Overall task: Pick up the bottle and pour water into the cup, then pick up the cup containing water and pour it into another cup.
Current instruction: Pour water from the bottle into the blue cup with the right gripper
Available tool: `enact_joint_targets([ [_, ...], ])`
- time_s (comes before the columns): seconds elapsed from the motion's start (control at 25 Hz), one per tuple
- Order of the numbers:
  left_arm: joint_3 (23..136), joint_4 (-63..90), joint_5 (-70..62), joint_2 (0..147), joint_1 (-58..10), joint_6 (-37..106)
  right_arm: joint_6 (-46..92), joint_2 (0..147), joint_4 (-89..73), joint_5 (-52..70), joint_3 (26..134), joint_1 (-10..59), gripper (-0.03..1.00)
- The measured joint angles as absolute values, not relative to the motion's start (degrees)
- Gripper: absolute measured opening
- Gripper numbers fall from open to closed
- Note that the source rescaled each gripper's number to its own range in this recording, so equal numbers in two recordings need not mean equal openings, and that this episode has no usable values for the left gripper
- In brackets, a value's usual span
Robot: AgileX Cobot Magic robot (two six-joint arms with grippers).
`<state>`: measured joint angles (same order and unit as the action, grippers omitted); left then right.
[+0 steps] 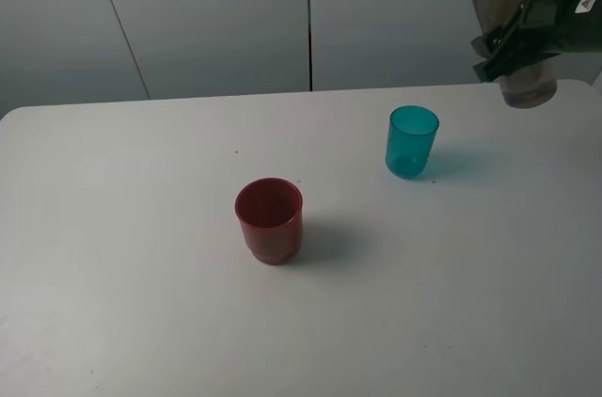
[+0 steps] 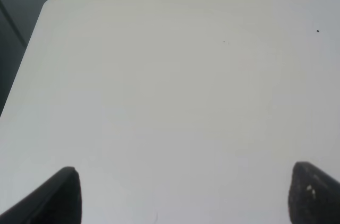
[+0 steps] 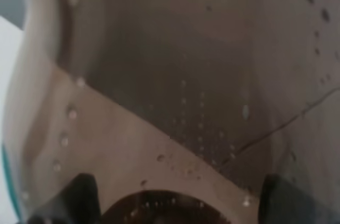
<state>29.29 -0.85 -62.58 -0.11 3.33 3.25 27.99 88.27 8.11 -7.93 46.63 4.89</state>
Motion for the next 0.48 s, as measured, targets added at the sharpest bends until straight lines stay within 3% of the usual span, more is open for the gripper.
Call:
enact_joint_targets([
  [0.48, 29.3, -0.8, -62.6, -0.1, 3.3, 3.3, 41.1, 90.0, 9.7, -4.6, 46.6, 4.6, 0.04],
])
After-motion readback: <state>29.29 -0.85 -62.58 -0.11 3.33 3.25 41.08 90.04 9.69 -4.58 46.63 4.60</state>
